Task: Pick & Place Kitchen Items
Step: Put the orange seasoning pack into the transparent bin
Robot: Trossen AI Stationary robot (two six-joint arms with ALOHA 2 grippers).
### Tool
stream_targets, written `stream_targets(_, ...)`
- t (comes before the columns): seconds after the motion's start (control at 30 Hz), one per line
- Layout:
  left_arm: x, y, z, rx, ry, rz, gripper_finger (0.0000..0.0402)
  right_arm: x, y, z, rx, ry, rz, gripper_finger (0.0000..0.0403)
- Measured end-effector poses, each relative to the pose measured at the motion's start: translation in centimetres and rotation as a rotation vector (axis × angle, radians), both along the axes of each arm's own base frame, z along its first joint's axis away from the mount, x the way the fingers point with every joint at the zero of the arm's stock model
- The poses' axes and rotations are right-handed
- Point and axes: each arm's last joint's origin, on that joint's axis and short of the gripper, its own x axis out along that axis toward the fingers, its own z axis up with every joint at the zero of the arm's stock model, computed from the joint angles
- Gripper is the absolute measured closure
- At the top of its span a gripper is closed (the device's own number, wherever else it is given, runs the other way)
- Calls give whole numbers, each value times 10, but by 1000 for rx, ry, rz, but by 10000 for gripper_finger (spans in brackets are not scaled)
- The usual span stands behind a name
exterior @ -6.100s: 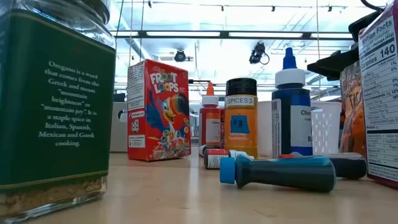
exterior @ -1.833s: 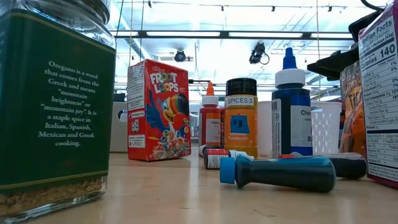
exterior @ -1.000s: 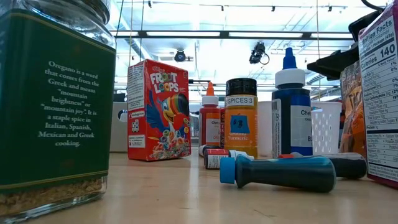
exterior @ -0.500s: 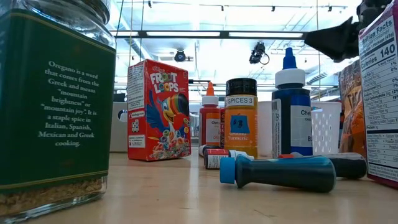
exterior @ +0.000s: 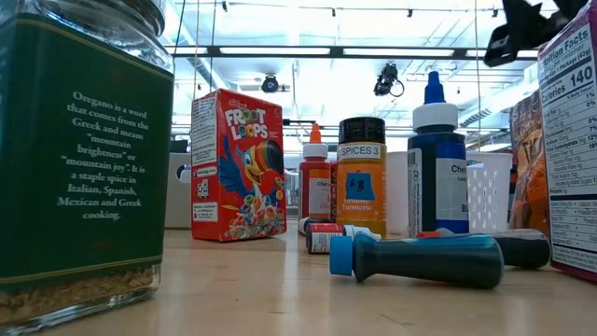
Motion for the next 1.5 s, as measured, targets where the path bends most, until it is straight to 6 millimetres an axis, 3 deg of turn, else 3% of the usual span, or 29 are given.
stream_targets(0.4, 34, -14, 28, 198, -11, -56, 268, 41, 14, 0, 11, 267, 123, 207)
stream_targets(0.87, 52, -15, 35, 276, -11, 57, 268, 72, 38, -26, -148, 429, 319, 206)
stream_targets(1.13, 54, -16, 29, 286, 59, 47, 268, 102, 48, -32, -179, 498, 396, 206)
stream_targets(1.3, 54, -15, 30, 287, 45, 50, 268, 106, 47, -42, -231, 517, 415, 213)
stream_targets(1.5, 55, -16, 28, 270, 81, 35, 268, 102, 47, -36, -210, 532, 420, 237)
